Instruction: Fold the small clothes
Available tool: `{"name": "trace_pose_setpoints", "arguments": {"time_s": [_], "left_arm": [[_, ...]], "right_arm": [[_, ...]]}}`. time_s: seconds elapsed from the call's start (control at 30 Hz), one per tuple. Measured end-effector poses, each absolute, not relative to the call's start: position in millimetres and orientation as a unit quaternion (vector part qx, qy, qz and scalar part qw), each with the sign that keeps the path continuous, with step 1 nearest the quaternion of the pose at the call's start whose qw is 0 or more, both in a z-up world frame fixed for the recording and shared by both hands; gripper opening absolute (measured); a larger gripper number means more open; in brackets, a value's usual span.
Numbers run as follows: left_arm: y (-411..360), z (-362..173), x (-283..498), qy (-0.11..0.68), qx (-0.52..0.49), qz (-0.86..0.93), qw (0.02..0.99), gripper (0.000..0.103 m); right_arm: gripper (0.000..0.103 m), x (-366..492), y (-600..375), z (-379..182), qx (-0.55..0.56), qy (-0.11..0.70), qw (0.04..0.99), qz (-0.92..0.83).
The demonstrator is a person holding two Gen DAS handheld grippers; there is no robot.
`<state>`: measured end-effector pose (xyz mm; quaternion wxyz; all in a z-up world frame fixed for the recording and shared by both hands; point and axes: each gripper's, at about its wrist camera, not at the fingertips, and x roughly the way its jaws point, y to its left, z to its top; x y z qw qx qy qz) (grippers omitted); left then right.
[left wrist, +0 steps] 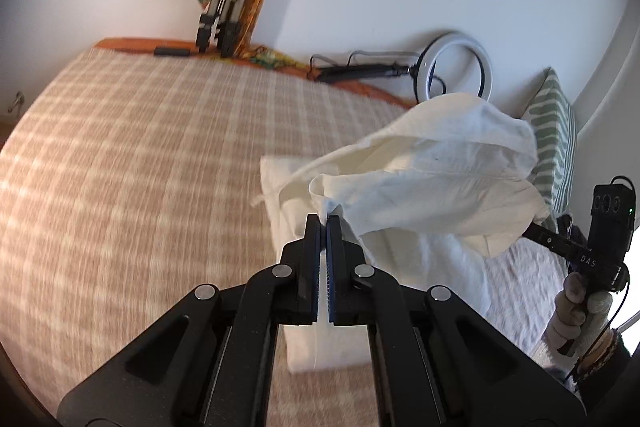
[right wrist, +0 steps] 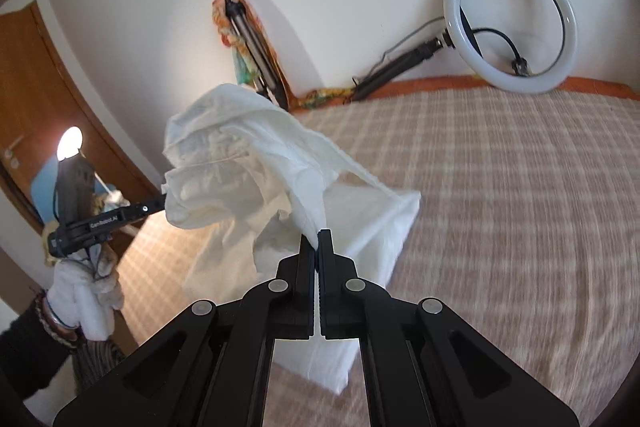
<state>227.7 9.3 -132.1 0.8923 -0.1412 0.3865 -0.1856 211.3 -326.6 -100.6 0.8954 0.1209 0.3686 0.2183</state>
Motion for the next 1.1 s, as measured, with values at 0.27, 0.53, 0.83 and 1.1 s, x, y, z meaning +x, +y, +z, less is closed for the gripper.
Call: {"name": "trace_pose_setpoints", "arguments": {"time_s": [0.27,0.53,0.83,1.1], "left_arm": [[11,-168,184,0.414,-0.108,-0.189,0.884,0.0],[48,-159,150,0.401,-0.147,-0.187,0.884,0.005],[73,-176,202,0.433,-0.322,-0.188,0.82,0.047],[48,-194,224,0.463,-0.327,-0.21,0.797,0.0]], "right_arm": [[0.001,181,-337,-126,0.044,0.39,0.901,0.186],[0.004,147,-381,-126,0.085,0.403,0.894,0.175],[0.047,180,-414,-160,0.275,0.424,0.844,0.179],[0.003,216,-391,-191,0.335,0.448,0.798,0.223]]}}
